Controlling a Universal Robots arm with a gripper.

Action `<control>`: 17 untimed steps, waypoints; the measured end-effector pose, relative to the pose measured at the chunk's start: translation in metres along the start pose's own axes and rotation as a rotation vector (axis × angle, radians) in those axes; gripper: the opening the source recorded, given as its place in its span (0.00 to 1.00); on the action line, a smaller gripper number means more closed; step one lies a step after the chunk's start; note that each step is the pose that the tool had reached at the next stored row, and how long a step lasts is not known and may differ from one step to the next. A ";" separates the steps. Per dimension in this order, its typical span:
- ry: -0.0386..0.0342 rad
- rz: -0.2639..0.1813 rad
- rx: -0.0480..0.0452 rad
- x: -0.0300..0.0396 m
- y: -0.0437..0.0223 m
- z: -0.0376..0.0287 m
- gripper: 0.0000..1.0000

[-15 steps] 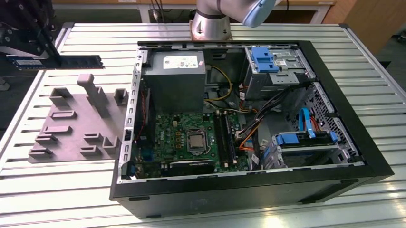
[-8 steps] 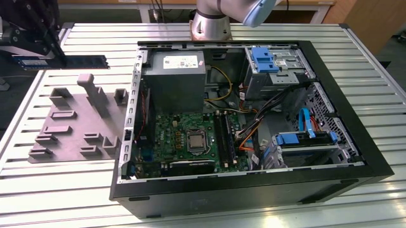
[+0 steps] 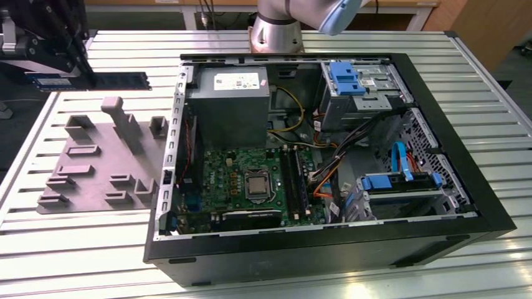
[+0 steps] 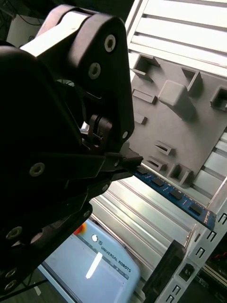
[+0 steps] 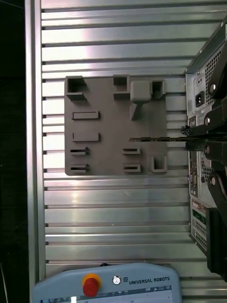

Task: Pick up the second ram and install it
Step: 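Pick up the second ram and move it above second insertion slot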

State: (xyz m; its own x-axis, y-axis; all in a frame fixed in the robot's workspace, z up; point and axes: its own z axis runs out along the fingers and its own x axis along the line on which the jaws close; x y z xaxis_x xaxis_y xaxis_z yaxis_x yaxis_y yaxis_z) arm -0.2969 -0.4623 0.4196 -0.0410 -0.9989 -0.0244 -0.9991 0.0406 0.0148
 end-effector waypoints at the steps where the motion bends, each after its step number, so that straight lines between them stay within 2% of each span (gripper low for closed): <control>1: 0.0000 0.000 0.0000 -0.0001 -0.0012 0.0000 0.14; 17: 0.0000 0.000 0.0000 -0.0009 -0.0207 -0.0003 0.14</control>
State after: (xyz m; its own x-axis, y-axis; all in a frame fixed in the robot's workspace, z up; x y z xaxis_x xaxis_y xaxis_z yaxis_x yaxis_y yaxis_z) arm -0.2762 -0.4623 0.4196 -0.0410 -0.9989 -0.0245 -0.9991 0.0407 0.0148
